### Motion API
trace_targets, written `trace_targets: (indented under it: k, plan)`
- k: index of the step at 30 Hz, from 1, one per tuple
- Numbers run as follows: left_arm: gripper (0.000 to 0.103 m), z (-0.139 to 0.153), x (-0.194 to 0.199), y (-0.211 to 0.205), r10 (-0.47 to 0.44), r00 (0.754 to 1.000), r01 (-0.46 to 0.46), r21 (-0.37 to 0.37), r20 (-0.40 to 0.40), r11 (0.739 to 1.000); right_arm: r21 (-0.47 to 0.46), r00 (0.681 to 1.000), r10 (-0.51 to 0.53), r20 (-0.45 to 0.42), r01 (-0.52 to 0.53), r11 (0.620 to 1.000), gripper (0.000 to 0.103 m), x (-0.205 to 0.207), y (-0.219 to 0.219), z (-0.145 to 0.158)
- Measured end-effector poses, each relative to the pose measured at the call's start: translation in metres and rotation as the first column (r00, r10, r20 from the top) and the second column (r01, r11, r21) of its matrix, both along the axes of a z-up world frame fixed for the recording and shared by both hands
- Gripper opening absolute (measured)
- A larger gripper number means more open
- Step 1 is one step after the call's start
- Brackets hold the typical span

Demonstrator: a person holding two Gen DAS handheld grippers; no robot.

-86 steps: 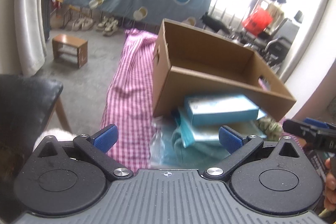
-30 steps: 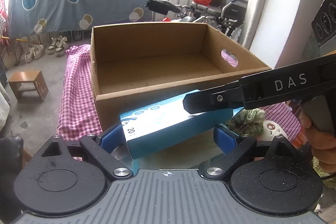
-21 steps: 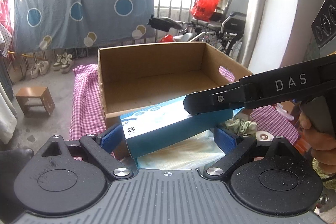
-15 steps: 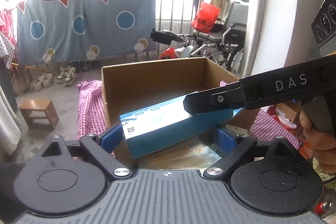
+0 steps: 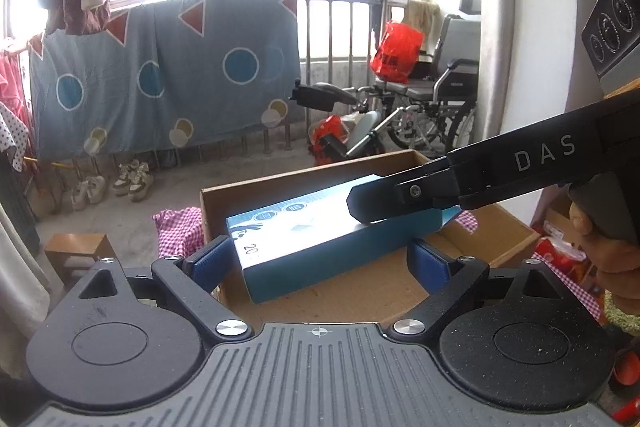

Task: Organize soft objects
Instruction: 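Lower the blue package into the cardboard box and open both grippers, then withdraw both grippers from the cardboard box toward the remaining items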

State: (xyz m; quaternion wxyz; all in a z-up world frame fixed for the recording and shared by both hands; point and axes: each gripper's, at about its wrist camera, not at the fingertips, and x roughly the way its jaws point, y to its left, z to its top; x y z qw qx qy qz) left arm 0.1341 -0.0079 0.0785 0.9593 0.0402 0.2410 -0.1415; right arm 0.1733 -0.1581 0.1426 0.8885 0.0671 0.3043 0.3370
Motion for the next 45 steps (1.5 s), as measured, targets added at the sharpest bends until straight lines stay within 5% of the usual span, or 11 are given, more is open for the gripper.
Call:
trace_targets:
  k: [11, 18, 24, 30, 33, 39, 45]
  plan:
    - [0.094, -0.031, 0.110, -0.010, -0.019, 0.987, 0.039, 0.126, -0.160, 0.991, -0.020, 0.983, -0.014, -0.186, 0.010, 1.000, 0.060, 0.135, 0.005, -0.035]
    - [0.099, -0.067, 0.158, -0.019, 0.069, 0.959, 0.004, 0.255, -0.276, 0.967, -0.024, 0.938, -0.056, -0.341, 0.051, 0.998, 0.060, 0.215, 0.006, -0.104]
    - [0.099, -0.044, 0.144, 0.007, 0.071, 0.947, -0.024, 0.153, -0.313, 0.988, -0.072, 0.887, -0.106, -0.450, 0.082, 0.994, 0.060, 0.233, 0.003, -0.143]
    - [0.102, 0.001, 0.092, 0.046, 0.095, 0.967, -0.086, 0.049, -0.236, 0.995, -0.147, 0.868, -0.124, -0.482, 0.060, 0.987, 0.060, 0.228, 0.014, -0.139]
    - [0.102, 0.012, 0.064, 0.060, 0.132, 0.969, -0.129, 0.029, -0.207, 0.991, -0.197, 0.831, -0.144, -0.537, 0.042, 0.980, 0.058, 0.236, 0.026, -0.150]
    - [0.102, 0.007, 0.033, 0.077, 0.156, 0.962, -0.161, -0.005, -0.223, 0.987, -0.231, 0.768, -0.171, -0.617, 0.031, 0.972, 0.049, 0.252, 0.040, -0.171]
    - [0.102, -0.012, 0.011, 0.082, 0.144, 0.950, -0.169, -0.068, -0.277, 0.983, -0.229, 0.750, -0.207, -0.628, 0.076, 0.970, 0.045, 0.256, 0.048, -0.178]
